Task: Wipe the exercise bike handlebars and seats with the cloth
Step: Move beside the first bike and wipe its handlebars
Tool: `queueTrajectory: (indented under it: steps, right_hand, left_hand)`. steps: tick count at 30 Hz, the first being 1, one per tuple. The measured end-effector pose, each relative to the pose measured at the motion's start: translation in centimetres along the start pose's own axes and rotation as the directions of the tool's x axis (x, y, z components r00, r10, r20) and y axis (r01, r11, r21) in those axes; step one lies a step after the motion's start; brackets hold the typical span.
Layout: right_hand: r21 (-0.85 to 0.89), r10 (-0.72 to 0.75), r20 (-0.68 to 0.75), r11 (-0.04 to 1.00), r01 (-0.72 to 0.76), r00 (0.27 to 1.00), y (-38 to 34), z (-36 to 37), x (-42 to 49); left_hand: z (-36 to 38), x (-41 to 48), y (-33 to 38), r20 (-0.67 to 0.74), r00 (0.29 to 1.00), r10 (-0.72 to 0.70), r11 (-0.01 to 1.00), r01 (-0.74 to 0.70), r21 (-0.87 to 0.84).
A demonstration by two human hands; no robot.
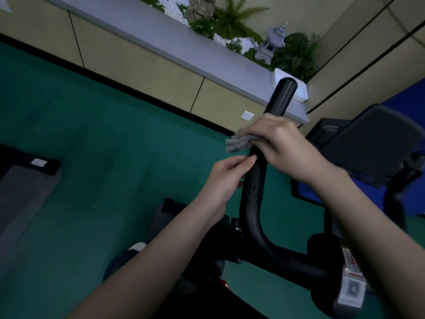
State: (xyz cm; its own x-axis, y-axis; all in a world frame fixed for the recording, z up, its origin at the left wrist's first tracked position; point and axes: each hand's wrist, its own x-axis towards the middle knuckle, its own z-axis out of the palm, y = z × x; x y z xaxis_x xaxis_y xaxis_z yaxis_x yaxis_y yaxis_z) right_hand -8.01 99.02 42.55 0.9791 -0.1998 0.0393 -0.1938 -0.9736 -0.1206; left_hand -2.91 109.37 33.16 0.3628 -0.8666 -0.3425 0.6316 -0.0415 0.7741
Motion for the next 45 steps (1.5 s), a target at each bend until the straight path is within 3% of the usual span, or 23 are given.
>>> queueTrajectory:
  steps: [2,5,7,9,11,13,16,17,21,24,27,33,36,39,41,43,45]
  right_hand:
    - [0.13,0.132,-0.223,0.986,-0.105,0.966,-0.4,0.2,-2.0]
    - [0.261,0.381,-0.517,0.923,-0.283,0.767,-1.1,0.9,-4.4]
    - [0.298,0.467,-0.505,0.884,-0.361,0.726,-2.1,2.2,-5.4]
    - [0.329,0.46,-0.449,0.882,-0.338,0.766,-3.2,3.7,-6.4]
    - [0.371,0.443,-0.43,0.881,-0.294,0.786,-3.9,4.3,-7.7]
    - [0.464,0.504,-0.413,0.833,-0.301,0.758,-4.1,4.1,-8.8]
    - [0.614,0.697,-0.397,0.685,-0.392,0.597,-3.7,3.6,-8.2]
    - [0.645,0.739,-0.377,0.642,-0.415,0.559,-3.7,3.5,-7.7]
    - [0.633,0.793,-0.303,0.582,-0.51,0.528,-4.0,4.2,-7.1]
    - [0.737,0.898,-0.257,0.421,-0.529,0.357,-3.3,4.2,-6.4]
    - [0.775,0.946,-0.235,0.321,-0.544,0.223,-3.0,4.0,-3.7]
    - [0.624,0.96,-0.216,0.274,-0.732,0.176,-6.3,2.9,-2.5]
    - [0.571,0.977,-0.211,0.155,-0.806,0.039,-9.5,3.1,-2.9]
    - [0.537,0.926,-0.333,0.032,-0.843,-0.177,-12.2,4.4,-1.9]
    - [0.522,0.859,-0.431,-0.013,-0.853,-0.277,-12.9,5.4,-0.5]
    - [0.517,0.793,-0.514,-0.018,-0.856,-0.327,-12.4,6.0,1.4]
    - [0.489,0.757,-0.581,0.031,-0.872,-0.298,-11.5,6.4,3.5]
  left_hand:
    - [-0.4,-0.1,0.3,0.015,1.0,0.004,0.996,-0.005,0.088]
    - [-1.1,-0.1,0.7,0.011,0.999,0.049,0.966,-0.05,0.254]
    - [-1.4,0.2,1.2,-0.029,0.99,0.136,0.926,-0.117,0.36]
    - [-1.9,0.5,1.7,-0.029,0.964,0.266,0.836,-0.216,0.504]
    - [-2.2,1.0,2.5,0.056,0.902,0.428,0.669,-0.358,0.651]
    - [-2.2,1.6,3.7,0.197,0.817,0.543,0.446,-0.479,0.756]
    - [-1.7,3.0,5.6,0.46,0.658,0.596,0.035,-0.593,0.804]
    - [-1.4,3.6,6.3,0.545,0.605,0.581,-0.087,-0.62,0.78]
    - [-0.4,6.5,8.6,0.811,0.409,0.418,-0.449,-0.684,0.576]
    - [0.3,8.8,10.2,0.93,0.27,0.249,-0.578,-0.729,0.366]
    - [1.0,10.6,11.3,0.985,0.159,0.067,-0.612,-0.773,0.166]
    - [1.2,13.5,12.4,0.997,-0.022,-0.074,-0.578,-0.814,-0.061]
    - [1.7,14.4,12.2,0.991,-0.116,-0.067,-0.541,-0.83,-0.134]
    - [2.0,15.0,11.7,0.983,-0.186,-0.007,-0.494,-0.854,-0.165]
    - [2.0,15.2,11.4,0.979,-0.198,0.04,-0.463,-0.872,-0.157]
    - [2.1,15.4,11.1,0.976,-0.201,0.082,-0.448,-0.882,-0.145]
    - [2.0,15.4,10.8,0.972,-0.201,0.119,-0.448,-0.885,-0.128]
